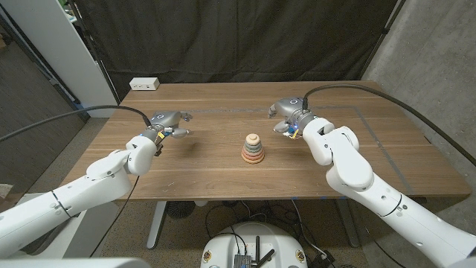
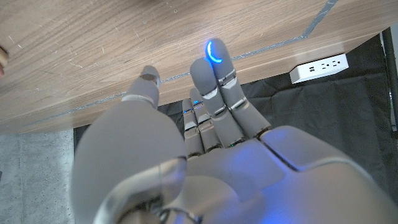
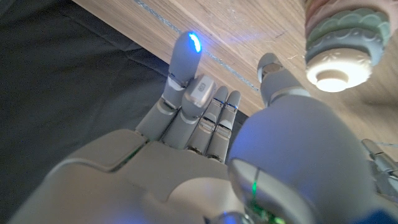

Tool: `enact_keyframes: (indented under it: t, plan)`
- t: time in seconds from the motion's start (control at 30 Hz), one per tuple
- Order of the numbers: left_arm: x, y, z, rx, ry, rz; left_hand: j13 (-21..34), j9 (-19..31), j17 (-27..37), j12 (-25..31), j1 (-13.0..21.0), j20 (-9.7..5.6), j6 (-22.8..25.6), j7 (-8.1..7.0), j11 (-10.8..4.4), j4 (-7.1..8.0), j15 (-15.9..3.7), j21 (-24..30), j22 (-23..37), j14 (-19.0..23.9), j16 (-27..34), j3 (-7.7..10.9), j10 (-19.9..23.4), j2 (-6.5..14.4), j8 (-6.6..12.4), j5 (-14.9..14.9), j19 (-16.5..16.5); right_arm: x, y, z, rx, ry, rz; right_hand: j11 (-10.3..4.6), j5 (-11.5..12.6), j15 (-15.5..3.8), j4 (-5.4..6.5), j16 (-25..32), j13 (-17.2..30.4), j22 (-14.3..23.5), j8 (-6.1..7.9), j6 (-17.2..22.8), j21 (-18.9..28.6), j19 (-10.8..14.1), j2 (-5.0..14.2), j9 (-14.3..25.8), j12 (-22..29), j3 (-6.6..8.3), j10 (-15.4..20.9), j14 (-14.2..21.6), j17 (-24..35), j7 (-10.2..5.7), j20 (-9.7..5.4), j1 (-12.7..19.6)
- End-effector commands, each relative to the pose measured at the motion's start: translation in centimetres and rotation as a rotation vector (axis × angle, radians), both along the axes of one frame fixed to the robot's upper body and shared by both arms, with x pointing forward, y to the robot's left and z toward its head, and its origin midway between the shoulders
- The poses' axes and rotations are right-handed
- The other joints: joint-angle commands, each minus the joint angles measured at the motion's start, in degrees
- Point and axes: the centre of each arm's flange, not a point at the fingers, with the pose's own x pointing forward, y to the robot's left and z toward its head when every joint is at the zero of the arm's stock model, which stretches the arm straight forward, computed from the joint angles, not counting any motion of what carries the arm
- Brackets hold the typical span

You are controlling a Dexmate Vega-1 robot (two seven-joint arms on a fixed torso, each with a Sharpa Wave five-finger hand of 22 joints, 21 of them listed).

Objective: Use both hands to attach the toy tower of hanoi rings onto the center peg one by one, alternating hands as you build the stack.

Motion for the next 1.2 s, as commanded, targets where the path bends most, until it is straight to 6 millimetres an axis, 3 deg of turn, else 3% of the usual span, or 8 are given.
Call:
enact_keyframes:
  t: [0.03,0.57,1.2]
  plan:
    - [-0.4,-0.4,0.3,-0.054,-0.015,0.019,0.08,0.17,0.25,-0.14,-0.46,-5.74,0.49,-0.2,0.27,0.15,-3.73,0.42,0.18,0.67,0.15,0.15,0.51,-0.02,0.54,0.16,0.24,-0.3,-4.6,-1.9,0.217,-0.114,-0.025,0.31,0.45,0.05,0.09,0.54,0.33,0.17,0.22,-0.11,0.5,0.29,0.71,0.06,-0.05,0.44,0.65,0.34,-0.11,0.27,-0.13,0.01]
    - [-0.4,-1.9,0.3,-0.078,-0.025,0.025,-0.1,0.14,0.49,-0.25,-0.52,-5.88,0.79,-0.14,0.16,-0.27,-3.71,1.11,0.18,2.45,0.78,0.34,0.91,-0.37,0.37,0.5,1.53,0.8,-8.6,-3.0,0.334,-0.173,-0.061,0.7,0.56,0.09,0.19,1.44,0.56,0.16,-0.14,-0.71,0.72,0.43,1.34,-0.06,-0.15,0.67,0.94,0.75,0.16,0.81,-0.13,-0.2]
    - [0.2,-4.6,0.6,-0.067,-0.024,0.024,-0.07,0.14,0.04,-0.3,-0.69,-5.9,1.13,-0.17,0.09,-0.37,-3.72,0.97,0.05,2.74,0.36,0.78,1.12,-0.47,0.3,0.74,1.59,2.2,-10.2,-4.3,0.346,-0.17,-0.053,0.83,0.72,0.09,0.17,1.94,0.59,0.09,0.18,0.49,0.97,0.57,2.07,-0.23,0.02,0.95,2.28,0.65,-0.03,0.94,-0.11,-0.39]
